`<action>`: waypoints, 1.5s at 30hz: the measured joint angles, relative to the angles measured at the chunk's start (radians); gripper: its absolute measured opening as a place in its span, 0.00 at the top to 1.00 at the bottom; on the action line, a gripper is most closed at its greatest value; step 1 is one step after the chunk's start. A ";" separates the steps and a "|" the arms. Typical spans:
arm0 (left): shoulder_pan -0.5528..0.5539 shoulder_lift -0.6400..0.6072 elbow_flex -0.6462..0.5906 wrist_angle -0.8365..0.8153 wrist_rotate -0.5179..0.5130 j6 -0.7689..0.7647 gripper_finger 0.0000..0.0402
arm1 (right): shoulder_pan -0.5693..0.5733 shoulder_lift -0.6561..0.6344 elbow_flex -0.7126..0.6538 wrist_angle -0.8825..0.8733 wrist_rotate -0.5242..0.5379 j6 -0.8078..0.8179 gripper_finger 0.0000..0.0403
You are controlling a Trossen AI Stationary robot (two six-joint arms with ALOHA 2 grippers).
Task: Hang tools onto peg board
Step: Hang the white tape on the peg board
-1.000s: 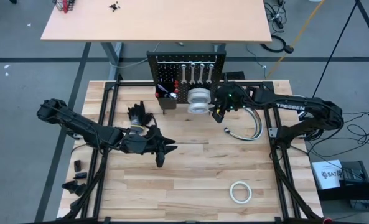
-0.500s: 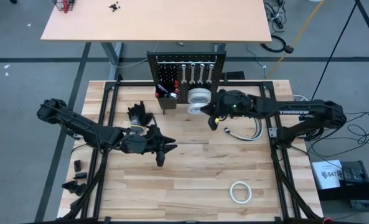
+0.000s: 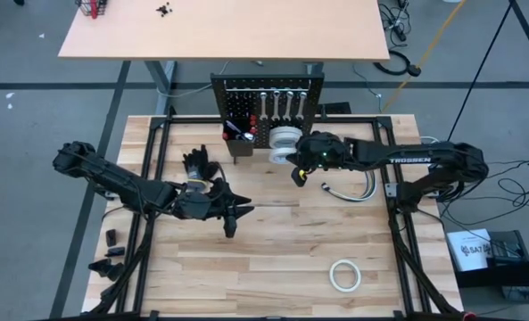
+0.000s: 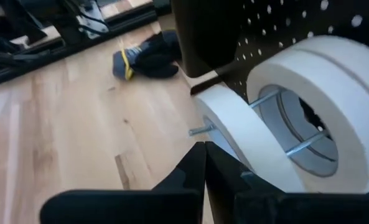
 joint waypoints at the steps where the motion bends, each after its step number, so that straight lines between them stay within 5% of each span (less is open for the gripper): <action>1: 0.000 0.000 0.000 0.001 0.000 0.005 0.67 | 0.000 0.011 0.000 0.004 0.001 0.001 1.00; 24: 0.000 0.000 0.000 -0.021 0.000 0.023 0.67 | -0.025 0.103 0.000 0.103 0.298 0.068 1.00; 36: 0.000 0.000 0.000 -0.026 0.002 0.051 0.67 | 0.086 -0.028 0.000 0.091 0.290 0.111 1.00; 42: 0.000 0.000 0.000 -0.030 0.007 0.059 0.67 | 0.169 -0.132 0.000 -0.022 0.141 0.224 1.00; 45: 0.000 0.000 0.000 -0.029 0.008 0.097 0.67 | 0.219 -0.146 0.000 -0.090 0.208 0.260 1.00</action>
